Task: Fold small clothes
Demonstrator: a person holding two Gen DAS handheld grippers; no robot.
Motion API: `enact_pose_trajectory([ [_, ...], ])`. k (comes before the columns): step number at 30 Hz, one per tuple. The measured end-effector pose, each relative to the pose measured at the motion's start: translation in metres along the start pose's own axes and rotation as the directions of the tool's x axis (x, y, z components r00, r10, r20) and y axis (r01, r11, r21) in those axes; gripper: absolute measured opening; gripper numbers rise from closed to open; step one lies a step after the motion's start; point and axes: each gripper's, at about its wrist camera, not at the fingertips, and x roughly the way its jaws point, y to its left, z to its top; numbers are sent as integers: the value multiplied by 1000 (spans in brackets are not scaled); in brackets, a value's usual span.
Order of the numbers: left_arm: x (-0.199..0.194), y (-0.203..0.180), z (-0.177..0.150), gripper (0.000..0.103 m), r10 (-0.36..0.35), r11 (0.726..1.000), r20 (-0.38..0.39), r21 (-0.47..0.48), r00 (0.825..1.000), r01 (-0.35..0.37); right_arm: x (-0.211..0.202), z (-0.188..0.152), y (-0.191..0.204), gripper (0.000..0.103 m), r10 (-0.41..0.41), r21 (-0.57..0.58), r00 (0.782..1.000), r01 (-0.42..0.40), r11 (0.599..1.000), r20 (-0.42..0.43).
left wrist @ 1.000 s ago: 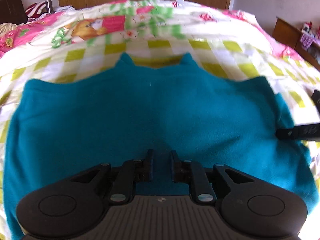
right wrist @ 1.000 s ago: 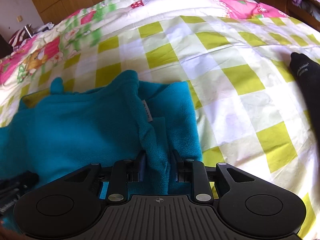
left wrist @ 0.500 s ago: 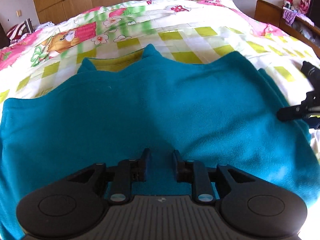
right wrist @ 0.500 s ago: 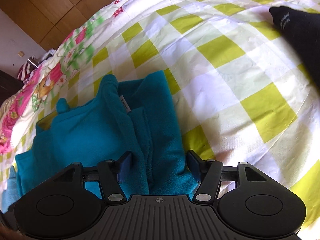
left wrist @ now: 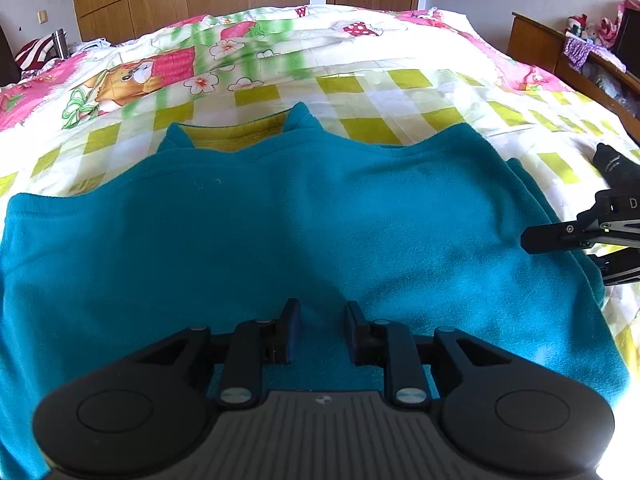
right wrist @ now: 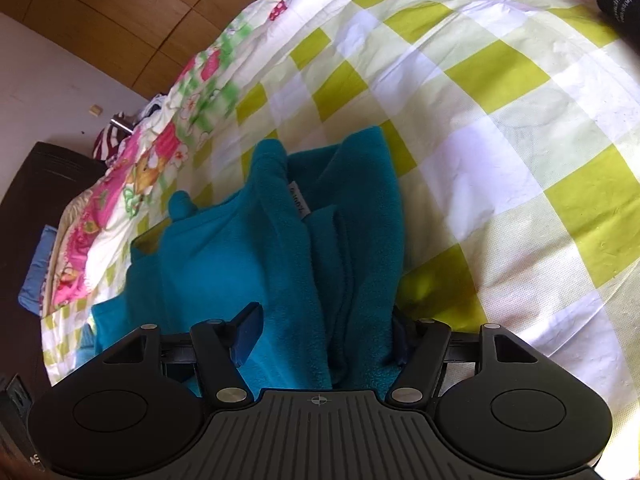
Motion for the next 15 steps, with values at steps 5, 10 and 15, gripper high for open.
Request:
enact_pose_trajectory([
  [5, 7, -2, -5, 37, 17, 1000, 3, 25, 1000, -17, 11, 0, -12, 64, -11, 32, 1000, 12, 999, -13],
  [10, 14, -14, -5, 37, 34, 996, 3, 81, 999, -34, 24, 0, -2, 29, -36, 86, 999, 38, 996, -23],
  [15, 1, -4, 1, 37, -21, 999, 8, 43, 1000, 21, -22, 9, 22, 23, 26, 143, 1000, -26, 989, 2],
])
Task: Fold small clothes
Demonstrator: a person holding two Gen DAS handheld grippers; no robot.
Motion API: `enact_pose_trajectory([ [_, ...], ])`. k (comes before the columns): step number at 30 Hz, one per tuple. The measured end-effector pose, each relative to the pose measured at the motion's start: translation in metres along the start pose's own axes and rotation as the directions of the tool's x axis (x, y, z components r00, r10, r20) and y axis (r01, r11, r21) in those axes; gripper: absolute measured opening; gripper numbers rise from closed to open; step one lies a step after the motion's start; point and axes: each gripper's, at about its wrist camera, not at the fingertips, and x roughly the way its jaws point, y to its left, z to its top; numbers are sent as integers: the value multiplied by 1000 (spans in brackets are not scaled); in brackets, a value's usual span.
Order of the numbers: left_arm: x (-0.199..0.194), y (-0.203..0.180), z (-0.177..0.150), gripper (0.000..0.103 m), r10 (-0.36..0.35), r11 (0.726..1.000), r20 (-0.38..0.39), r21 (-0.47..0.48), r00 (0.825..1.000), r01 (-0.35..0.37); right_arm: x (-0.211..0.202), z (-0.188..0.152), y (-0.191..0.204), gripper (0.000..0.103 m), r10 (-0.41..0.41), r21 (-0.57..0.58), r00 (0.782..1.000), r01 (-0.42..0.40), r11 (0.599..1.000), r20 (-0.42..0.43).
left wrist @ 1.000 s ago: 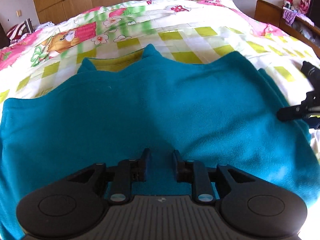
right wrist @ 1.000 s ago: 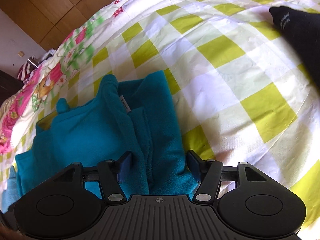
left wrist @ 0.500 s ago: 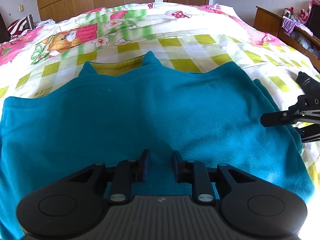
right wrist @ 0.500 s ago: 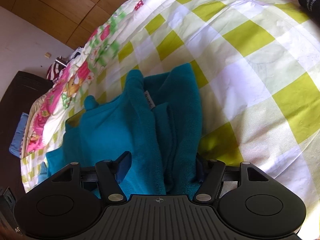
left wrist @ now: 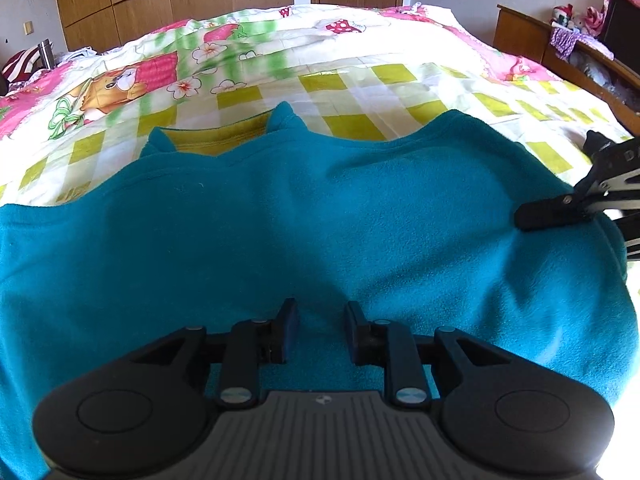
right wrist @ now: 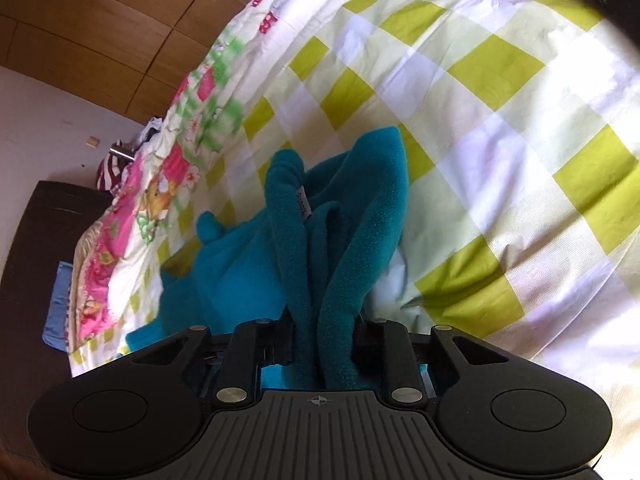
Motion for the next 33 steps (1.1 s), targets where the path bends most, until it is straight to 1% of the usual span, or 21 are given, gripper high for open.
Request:
enact_pose_trajectory([
  [2, -12, 12, 0, 37, 0, 999, 27, -36, 1000, 1, -18, -1, 26, 23, -28, -54, 999, 29, 998, 20],
  [4, -24, 30, 0, 37, 13, 997, 48, -74, 999, -10, -28, -3, 59, 23, -74, -145, 996, 80, 986, 45],
  [5, -30, 41, -2, 37, 30, 995, 55, -94, 998, -25, -31, -5, 79, 23, -84, -189, 995, 93, 977, 56],
  [8, -48, 79, -12, 37, 75, 984, 61, -163, 995, -64, -30, -12, 135, 23, -61, -259, 997, 71, 963, 48],
  [12, -69, 133, -34, 37, 124, 964, 34, -240, 992, -113, -16, -29, 208, 23, -54, -335, 998, 62, 940, 33],
  [14, -74, 155, -45, 36, 109, 955, 18, -280, 994, -100, 0, -45, 241, 23, -91, -387, 996, 92, 917, 22],
  [16, -70, 173, -58, 37, 82, 947, -25, -310, 996, -86, 24, -65, 268, 23, -125, -446, 992, 112, 888, 1],
  [17, -67, 181, -65, 37, 60, 941, -24, -332, 998, -65, 39, -76, 279, 23, -138, -461, 990, 115, 880, -18],
  [19, -65, 192, -77, 37, 19, 925, -11, -378, 1000, -22, 69, -97, 295, 23, -166, -478, 985, 122, 870, -51],
  [20, -64, 194, -79, 37, 6, 925, 0, -381, 1000, -6, 87, -113, 304, 23, -184, -504, 981, 131, 854, -57],
  [22, -63, 198, -83, 38, -15, 926, 22, -377, 1000, 22, 116, -138, 316, 29, -221, -532, 972, 144, 835, -84],
  [25, -66, 212, -90, 38, -69, 904, 48, -420, 996, 83, 140, -166, 327, 33, -214, -547, 966, 103, 831, -143],
  [26, -69, 219, -93, 38, -93, 892, 55, -438, 994, 107, 141, -172, 333, 39, -201, -546, 961, 67, 835, -189],
  [27, -72, 225, -96, 38, -110, 886, 55, -446, 992, 123, 139, -175, 336, 42, -183, -543, 960, 39, 839, -213],
  [28, -78, 230, -100, 38, -125, 884, 58, -447, 990, 138, 134, -179, 341, 43, -170, -549, 959, 19, 836, -226],
  [29, -85, 233, -103, 38, -129, 884, 62, -446, 990, 143, 128, -180, 343, 43, -167, -567, 958, 5, 824, -234],
  [30, -92, 237, -105, 37, -134, 886, 61, -441, 989, 147, 122, -179, 345, 44, -169, -586, 960, 6, 810, -224],
  [31, -99, 239, -108, 37, -135, 888, 60, -435, 989, 147, 115, -178, 347, 44, -177, -613, 964, 20, 790, -197],
  [33, -116, 246, -114, 38, -118, 894, 50, -429, 992, 128, 107, -169, 346, 46, -208, -667, 969, 66, 742, -136],
])
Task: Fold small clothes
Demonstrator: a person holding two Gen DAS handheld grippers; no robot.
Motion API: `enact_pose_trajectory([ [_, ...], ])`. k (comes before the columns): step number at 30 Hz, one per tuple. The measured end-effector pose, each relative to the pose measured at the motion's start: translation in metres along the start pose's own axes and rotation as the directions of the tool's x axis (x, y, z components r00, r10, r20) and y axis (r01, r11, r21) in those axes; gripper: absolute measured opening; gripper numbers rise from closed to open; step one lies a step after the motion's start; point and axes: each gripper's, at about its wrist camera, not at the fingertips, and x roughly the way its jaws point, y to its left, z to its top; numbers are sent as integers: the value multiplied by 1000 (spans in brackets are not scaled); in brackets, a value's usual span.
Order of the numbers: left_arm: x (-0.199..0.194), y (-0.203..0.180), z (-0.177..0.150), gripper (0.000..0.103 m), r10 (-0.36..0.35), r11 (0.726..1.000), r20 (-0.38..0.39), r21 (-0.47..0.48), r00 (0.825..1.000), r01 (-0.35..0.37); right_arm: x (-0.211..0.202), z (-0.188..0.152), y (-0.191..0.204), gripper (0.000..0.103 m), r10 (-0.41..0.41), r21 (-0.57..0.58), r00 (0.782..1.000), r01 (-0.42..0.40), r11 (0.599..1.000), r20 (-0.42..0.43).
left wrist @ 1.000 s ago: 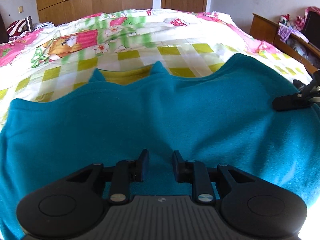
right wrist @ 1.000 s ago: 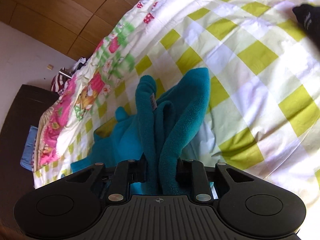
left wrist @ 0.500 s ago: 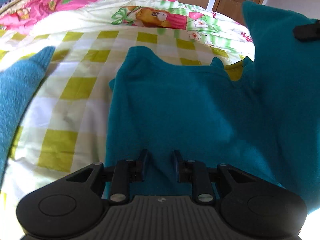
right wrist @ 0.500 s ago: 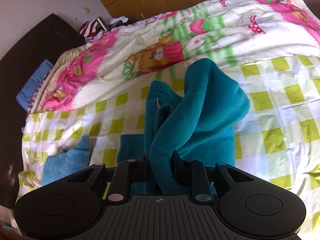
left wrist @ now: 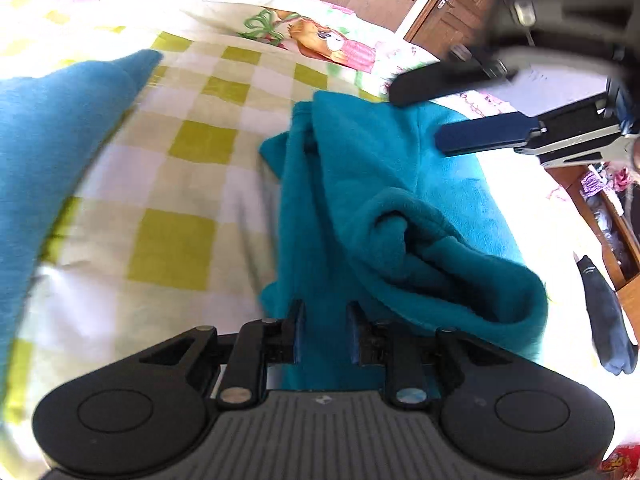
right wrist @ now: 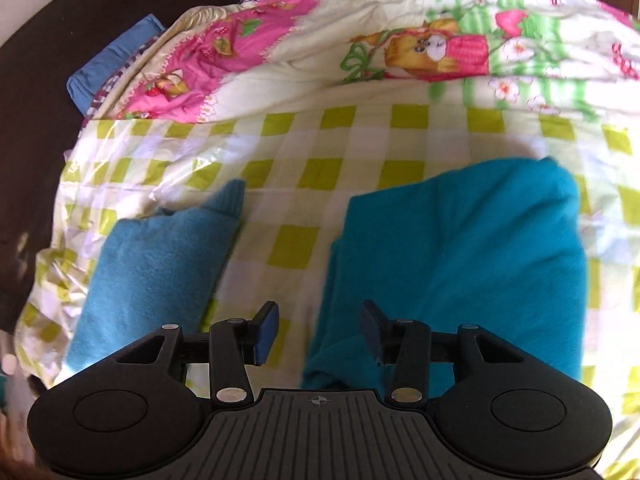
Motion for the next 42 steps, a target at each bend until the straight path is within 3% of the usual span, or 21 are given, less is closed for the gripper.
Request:
enact_pose_trajectory([
  [2, -16, 4, 0, 38, 35, 999, 8, -4, 999, -35, -1, 8, -15, 50, -84, -45, 996, 86, 995, 30],
  [4, -31, 7, 2, 38, 66, 998, 20, -23, 998, -65, 2, 16, -35, 50, -119, -47, 993, 120, 992, 13],
  [9, -67, 9, 2, 39, 125, 983, 64, -140, 990, -115, 8, 23, -55, 50, -97, -100, 995, 98, 990, 19],
  [12, -74, -15, 8, 41, 101, 990, 99, -111, 990, -90, 17, 28, -52, 53, -66, -175, 998, 67, 982, 11],
  [15, -62, -43, 8, 52, 54, 995, 105, -85, 993, -45, 27, 38, -50, 61, -12, -161, 1000, 8, 987, -26],
  [16, -51, -51, 7, 55, 61, 996, 97, -77, 993, -53, 33, 40, -49, 69, 3, -152, 999, -10, 988, -45],
  [19, -20, -68, -1, 56, 125, 991, 47, -51, 991, -122, 59, 37, -38, 69, 0, -139, 994, -15, 990, -106],
  [22, 6, -77, -11, 55, 211, 977, -11, 3, 977, -211, 84, 31, -30, 74, -24, -113, 987, 6, 994, -157],
  [24, 10, -78, -14, 53, 208, 978, -27, 0, 978, -208, 94, 27, -23, 78, -69, -132, 984, 48, 990, -166],
  [25, 9, -76, -15, 42, 189, 982, -26, -15, 982, -189, 97, 26, -19, 79, -90, -155, 983, 65, 986, -160],
  [26, 8, -74, -15, 29, 166, 985, -36, -32, 985, -167, 99, 24, -16, 69, -122, -187, 982, 94, 978, -145],
  [27, 7, -71, -16, 24, 144, 988, -45, -50, 989, -146, 102, 24, -15, 58, -161, -205, 976, 129, 970, -144],
  [30, -6, -65, -16, 22, 112, 990, -15, -85, 994, -113, 91, 33, -25, 22, -122, -132, 976, 99, 986, -179],
  [34, -39, -55, -11, 22, 12, 987, 76, -161, 997, 1, 42, 46, -19, 20, -56, -82, 991, 46, 996, -119],
  [36, -48, -51, -13, 22, 17, 985, 98, -175, 995, 1, 28, 49, -9, 20, -32, -89, 996, 24, 996, -86],
  [38, -46, -44, -20, 22, 41, 981, 87, -194, 995, -23, 40, 46, 1, 20, -20, -98, 996, 11, 995, -91],
  [42, -24, -13, -44, 22, 93, 958, 13, -275, 996, -86, 105, 21, 12, 21, -42, -104, 989, 28, 994, -141],
])
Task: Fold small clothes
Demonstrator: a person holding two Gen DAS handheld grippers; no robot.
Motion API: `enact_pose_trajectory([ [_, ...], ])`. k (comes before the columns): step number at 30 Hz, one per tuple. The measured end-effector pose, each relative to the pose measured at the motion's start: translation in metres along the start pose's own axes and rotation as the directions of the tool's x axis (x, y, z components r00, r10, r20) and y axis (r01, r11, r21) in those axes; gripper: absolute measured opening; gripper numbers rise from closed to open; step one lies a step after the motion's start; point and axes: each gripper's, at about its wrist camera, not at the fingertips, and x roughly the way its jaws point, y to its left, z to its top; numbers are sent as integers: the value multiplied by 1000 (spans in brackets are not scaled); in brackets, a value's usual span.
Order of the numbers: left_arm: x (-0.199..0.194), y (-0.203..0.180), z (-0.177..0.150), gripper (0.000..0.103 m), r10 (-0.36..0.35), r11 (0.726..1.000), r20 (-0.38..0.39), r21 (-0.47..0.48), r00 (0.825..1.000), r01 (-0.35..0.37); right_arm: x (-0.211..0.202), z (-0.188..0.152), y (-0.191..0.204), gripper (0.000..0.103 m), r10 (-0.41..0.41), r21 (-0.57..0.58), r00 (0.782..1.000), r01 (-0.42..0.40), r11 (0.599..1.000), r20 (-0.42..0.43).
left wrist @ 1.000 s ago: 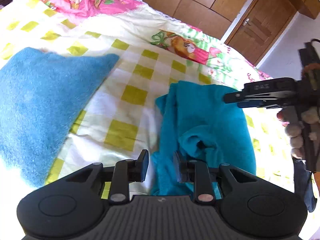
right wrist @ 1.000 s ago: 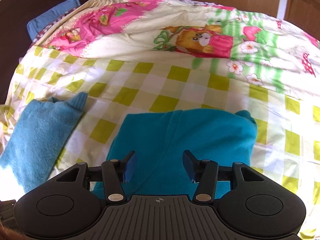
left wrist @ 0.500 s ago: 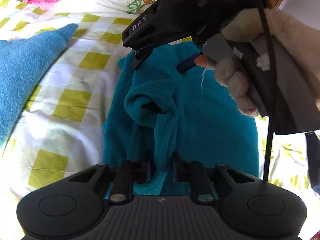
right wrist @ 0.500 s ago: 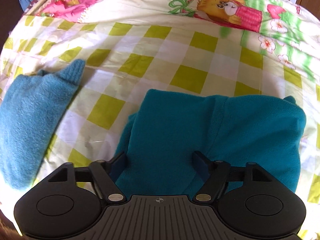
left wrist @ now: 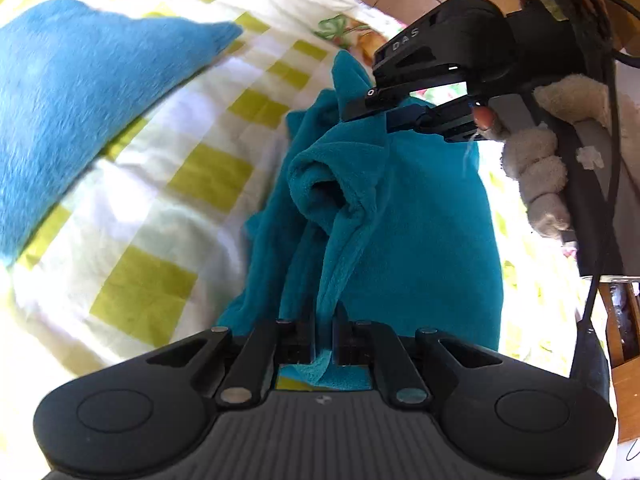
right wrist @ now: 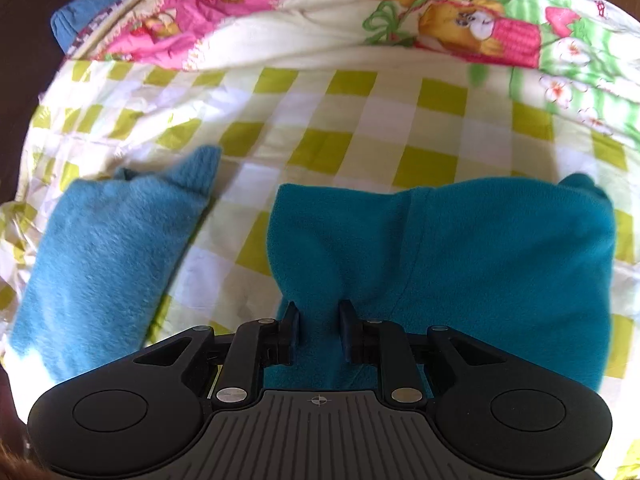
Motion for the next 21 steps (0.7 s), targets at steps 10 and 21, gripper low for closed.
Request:
enact_pose_trajectory([
  [10, -8, 10, -12, 27, 64, 998, 13, -5, 998, -64, 6, -18, 19, 70, 125, -72, 985, -117, 990, 116],
  [21, -69, -48, 8, 28, 200, 954, 183, 189, 963, -234, -103, -35, -85, 68, 104, 45, 932, -127, 991, 346],
])
